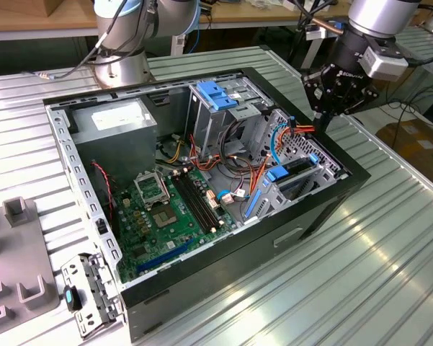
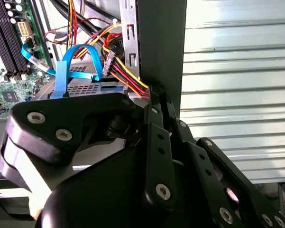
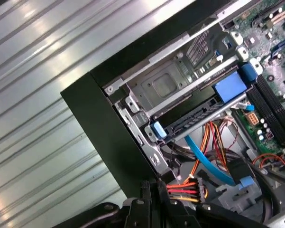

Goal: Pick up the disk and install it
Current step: 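Insert the first disk wire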

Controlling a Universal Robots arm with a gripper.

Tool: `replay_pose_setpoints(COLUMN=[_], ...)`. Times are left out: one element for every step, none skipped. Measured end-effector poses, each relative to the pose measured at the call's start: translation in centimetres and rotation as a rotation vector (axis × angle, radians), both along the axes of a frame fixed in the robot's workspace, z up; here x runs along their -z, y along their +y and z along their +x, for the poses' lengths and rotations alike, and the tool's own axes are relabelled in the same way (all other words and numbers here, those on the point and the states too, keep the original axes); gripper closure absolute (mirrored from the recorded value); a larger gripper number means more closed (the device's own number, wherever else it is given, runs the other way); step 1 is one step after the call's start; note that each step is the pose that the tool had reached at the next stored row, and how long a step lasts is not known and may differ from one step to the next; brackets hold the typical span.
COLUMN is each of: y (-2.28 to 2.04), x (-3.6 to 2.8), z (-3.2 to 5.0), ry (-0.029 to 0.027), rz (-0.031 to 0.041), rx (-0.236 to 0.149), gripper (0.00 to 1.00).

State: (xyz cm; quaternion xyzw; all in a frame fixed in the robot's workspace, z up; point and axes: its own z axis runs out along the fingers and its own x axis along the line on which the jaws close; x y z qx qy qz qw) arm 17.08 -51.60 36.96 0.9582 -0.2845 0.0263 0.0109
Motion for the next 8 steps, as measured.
replay_pose_setpoints(y=[0.00, 0.00, 0.00, 0.00, 0.00, 0.01, 0.00, 0.00], x=[-0.01, -0.03, -0.03, -0.03, -0.04, -0.05, -0.04, -0.03], z=[0.00, 0.00, 0.00, 0.00, -0.04, -0.12, -0.19, -0.25], ry=[0.0000, 0.0000, 0.0000, 0.0000, 0.0000, 0.0000, 0.0000, 0.0000], rz=[0.0001, -0.0002, -0.0001, -0.0001, -0.0004, -0.0004, -0.0003, -0.0001], rx=[0.000, 0.000, 0.000, 0.000, 0.000, 0.000, 0.000, 0.004], gripper=[0.83, 0.83, 0.83, 0.83, 0.83, 0.83, 0.83, 0.83])
